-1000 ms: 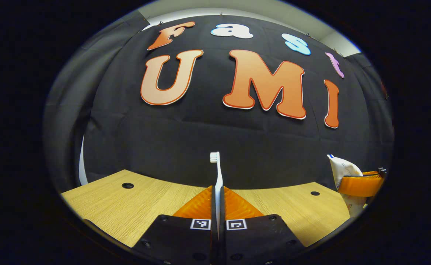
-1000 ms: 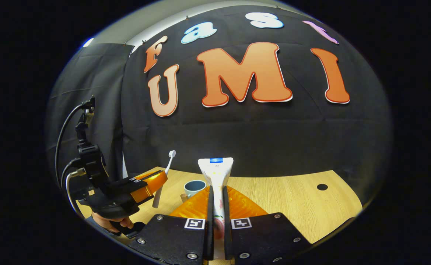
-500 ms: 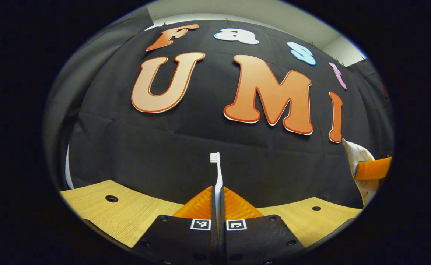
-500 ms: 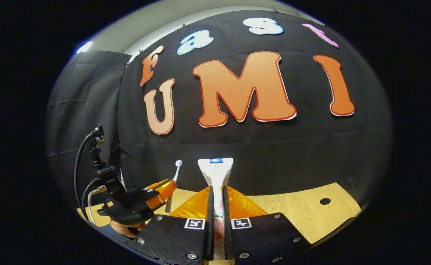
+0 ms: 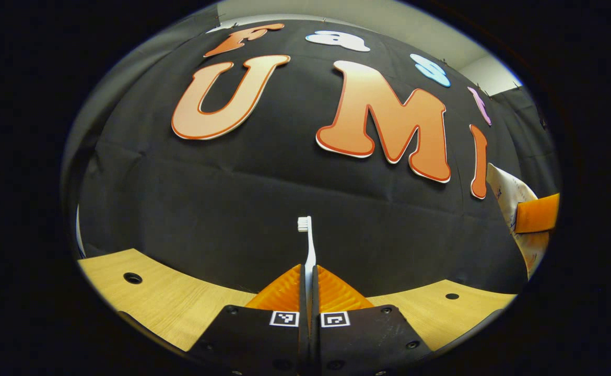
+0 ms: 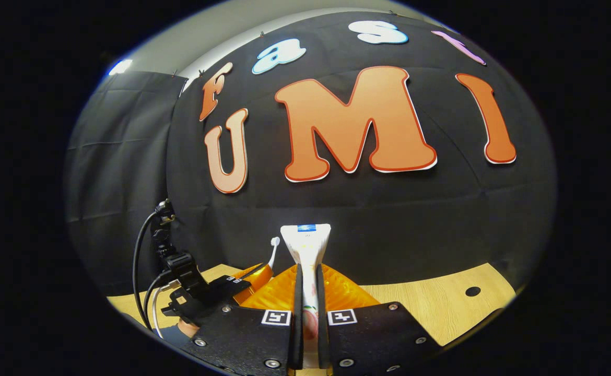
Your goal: Put the toothbrush and toothpaste on the desktop into the cup, then pick up the cup and place it on the coaster on the desktop.
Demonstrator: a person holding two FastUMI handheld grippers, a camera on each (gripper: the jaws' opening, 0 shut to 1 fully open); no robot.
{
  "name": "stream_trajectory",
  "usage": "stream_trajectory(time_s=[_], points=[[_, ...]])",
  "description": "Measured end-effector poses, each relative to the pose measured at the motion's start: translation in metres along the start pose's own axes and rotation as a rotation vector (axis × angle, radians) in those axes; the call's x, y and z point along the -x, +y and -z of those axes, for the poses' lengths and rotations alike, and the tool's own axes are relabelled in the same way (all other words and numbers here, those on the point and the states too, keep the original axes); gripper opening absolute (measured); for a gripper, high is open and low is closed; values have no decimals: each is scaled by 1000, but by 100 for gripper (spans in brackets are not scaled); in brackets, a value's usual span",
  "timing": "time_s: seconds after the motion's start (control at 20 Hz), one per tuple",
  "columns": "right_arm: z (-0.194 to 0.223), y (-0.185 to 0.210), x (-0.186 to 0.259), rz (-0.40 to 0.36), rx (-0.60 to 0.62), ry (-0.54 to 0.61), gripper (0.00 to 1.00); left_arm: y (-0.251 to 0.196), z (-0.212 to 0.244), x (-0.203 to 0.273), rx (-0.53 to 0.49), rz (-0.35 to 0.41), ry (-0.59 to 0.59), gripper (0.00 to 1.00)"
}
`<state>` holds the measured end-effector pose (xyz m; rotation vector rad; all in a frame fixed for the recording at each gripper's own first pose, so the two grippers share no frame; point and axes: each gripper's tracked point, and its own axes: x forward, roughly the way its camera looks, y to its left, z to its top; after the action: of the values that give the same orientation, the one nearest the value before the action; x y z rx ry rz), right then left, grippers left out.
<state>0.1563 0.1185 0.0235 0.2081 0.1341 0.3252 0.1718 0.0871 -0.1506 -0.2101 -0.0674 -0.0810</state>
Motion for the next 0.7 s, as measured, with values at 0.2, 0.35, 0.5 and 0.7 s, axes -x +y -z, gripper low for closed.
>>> stream_trajectory(time_s=[0.2, 0.35, 0.5, 0.7], points=[[6, -2, -3, 1, 1, 13, 11, -5, 27, -12, -10, 5, 53, 1], [12, -3, -2, 5, 10, 26, 12, 3, 39, -13, 5, -15, 72, 1], [18, -1, 0, -1, -4, 38, 12, 16, 46, -8, 2, -52, 79, 1], [24, 1, 4, 5, -8, 48, 12, 27, 51, -3, 9, -78, 86, 1]])
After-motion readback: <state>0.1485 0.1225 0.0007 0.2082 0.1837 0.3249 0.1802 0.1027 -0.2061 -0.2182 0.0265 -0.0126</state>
